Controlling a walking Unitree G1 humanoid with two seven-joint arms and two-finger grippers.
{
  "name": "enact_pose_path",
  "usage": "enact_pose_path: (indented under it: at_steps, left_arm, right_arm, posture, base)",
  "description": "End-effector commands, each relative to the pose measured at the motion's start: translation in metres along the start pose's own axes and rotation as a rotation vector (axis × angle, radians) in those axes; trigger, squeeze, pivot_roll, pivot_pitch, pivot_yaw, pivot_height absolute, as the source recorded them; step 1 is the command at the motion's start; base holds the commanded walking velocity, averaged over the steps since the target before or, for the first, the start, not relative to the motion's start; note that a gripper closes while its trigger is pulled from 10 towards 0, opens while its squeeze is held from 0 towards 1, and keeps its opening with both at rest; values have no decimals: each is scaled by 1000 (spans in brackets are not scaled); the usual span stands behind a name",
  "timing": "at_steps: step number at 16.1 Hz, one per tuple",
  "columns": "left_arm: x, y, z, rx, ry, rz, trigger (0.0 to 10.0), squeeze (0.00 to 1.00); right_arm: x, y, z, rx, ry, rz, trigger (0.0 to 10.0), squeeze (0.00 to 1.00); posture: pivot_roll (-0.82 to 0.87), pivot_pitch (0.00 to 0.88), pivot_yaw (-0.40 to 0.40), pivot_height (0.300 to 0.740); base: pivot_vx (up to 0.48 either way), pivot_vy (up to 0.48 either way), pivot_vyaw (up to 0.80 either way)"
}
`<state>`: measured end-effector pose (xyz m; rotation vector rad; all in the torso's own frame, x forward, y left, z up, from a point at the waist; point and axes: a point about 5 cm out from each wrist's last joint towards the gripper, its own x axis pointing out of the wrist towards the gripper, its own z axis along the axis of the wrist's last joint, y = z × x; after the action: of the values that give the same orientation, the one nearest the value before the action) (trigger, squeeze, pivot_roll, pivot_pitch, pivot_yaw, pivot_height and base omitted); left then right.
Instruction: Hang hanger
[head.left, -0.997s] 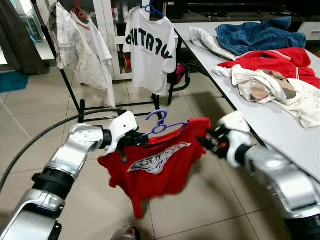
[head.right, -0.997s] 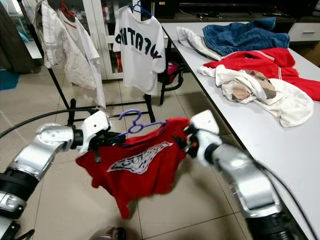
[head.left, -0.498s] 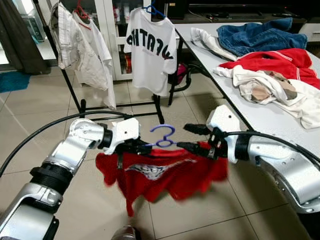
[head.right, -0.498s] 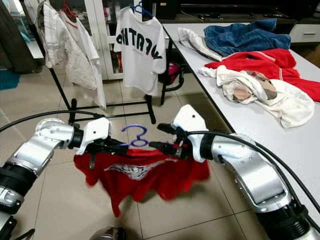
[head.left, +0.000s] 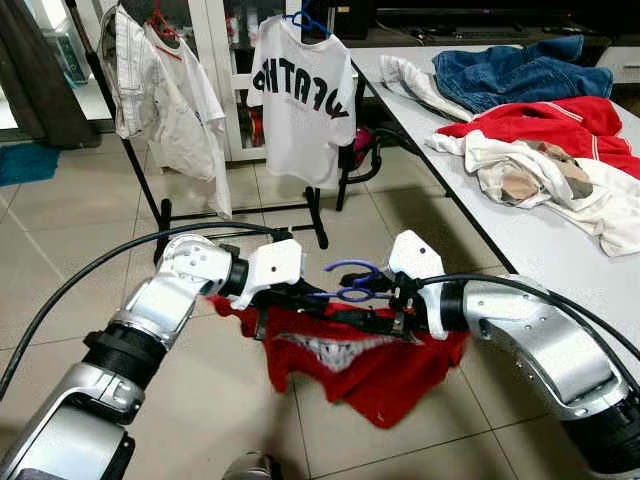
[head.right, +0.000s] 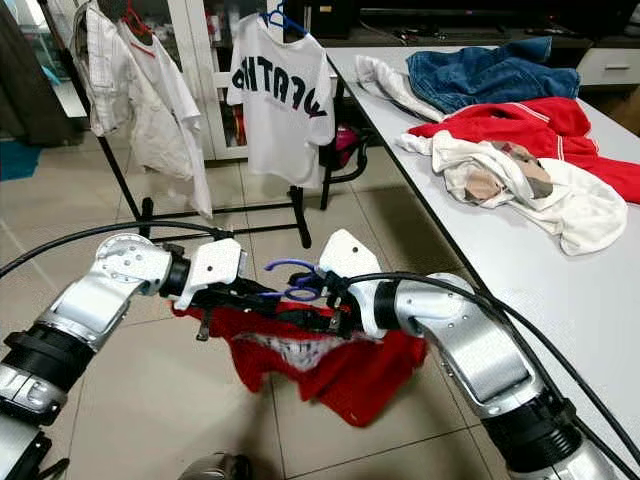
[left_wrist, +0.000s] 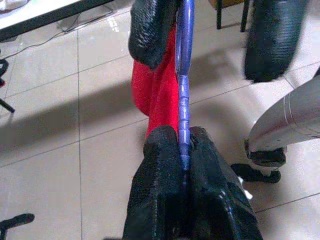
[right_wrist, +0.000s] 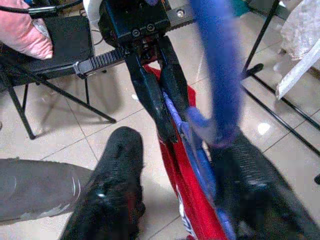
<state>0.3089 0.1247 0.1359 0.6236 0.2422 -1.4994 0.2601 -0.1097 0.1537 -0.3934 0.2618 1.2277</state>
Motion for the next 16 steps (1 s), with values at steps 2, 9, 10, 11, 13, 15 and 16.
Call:
enact_pose_path:
  at_steps: [2, 9, 10, 11, 13, 15, 16]
  left_arm:
    - [2, 2, 11, 43, -31, -4, 0, 0]
    - [-3, 5, 12, 31, -37, 5, 0, 0]
    - [-3, 5, 12, 30, -38, 7, 0, 0]
    - [-5, 6, 13, 23, -46, 11, 0, 0]
    - [-6, 6, 13, 18, -51, 13, 0, 0]
    - [-8, 5, 12, 5, -59, 17, 0, 0]
    - [-7, 13, 13, 4, -62, 113, 7294, 0]
  right_arm:
    - [2, 0, 4, -15, -4, 39, 0, 0]
    - [2, 1, -3, -17, 36, 63, 0, 0]
    - [2, 1, -3, -17, 37, 63, 0, 0]
    - [2, 1, -4, -17, 38, 62, 0, 0]
    - [2, 0, -4, -18, 39, 60, 0, 0]
    - [1, 0, -3, -18, 36, 59, 0, 0]
    - [1, -2, -4, -14, 40, 46, 0, 0]
  posture:
    - [-16, 0, 6, 740]
    - [-16, 0, 6, 740]
    - [-15, 0, 6, 740]
    - [-16, 0, 7, 740]
    - [-17, 0, 7, 740]
    - [-16, 0, 9, 740]
    - [-15, 0, 8, 740]
  base:
    - [0, 0, 0]
    - [0, 0, 0]
    - [0, 0, 0]
    - [0, 0, 0]
    - [0, 0, 0]
    - [0, 0, 0]
    - [0, 0, 0]
